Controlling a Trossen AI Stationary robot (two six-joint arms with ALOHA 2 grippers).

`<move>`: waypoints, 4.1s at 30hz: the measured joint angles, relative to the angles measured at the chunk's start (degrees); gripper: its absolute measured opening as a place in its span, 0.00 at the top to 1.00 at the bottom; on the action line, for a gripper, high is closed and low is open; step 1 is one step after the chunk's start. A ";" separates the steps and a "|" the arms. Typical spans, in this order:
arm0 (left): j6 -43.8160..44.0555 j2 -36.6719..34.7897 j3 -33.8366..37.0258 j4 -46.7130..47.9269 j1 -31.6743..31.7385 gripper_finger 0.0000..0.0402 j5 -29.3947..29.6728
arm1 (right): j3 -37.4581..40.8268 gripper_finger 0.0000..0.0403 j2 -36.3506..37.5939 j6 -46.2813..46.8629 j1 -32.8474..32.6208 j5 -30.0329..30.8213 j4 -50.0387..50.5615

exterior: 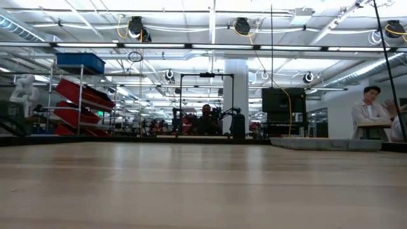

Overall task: Coil cords
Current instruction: Uncoil the white wire from the spool

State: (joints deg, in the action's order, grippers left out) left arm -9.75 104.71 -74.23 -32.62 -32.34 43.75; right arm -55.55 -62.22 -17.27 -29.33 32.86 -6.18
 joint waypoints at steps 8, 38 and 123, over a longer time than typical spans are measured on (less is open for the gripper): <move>3.34 5.72 -2.86 -0.74 2.66 0.36 -0.14 | 0.00 1.00 -0.26 -2.10 -0.04 0.04 -0.40; 6.42 6.20 -2.87 -8.14 6.89 0.62 -1.38 | 0.00 1.00 -2.93 -1.59 0.34 2.12 -1.00; -12.74 -17.24 -1.13 16.60 -11.70 1.00 14.66 | 0.04 1.00 -3.10 10.18 3.81 13.32 6.69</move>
State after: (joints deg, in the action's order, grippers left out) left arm -22.49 87.47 -75.35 -16.02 -44.04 58.41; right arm -55.51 -65.32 -7.09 -25.52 46.18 0.51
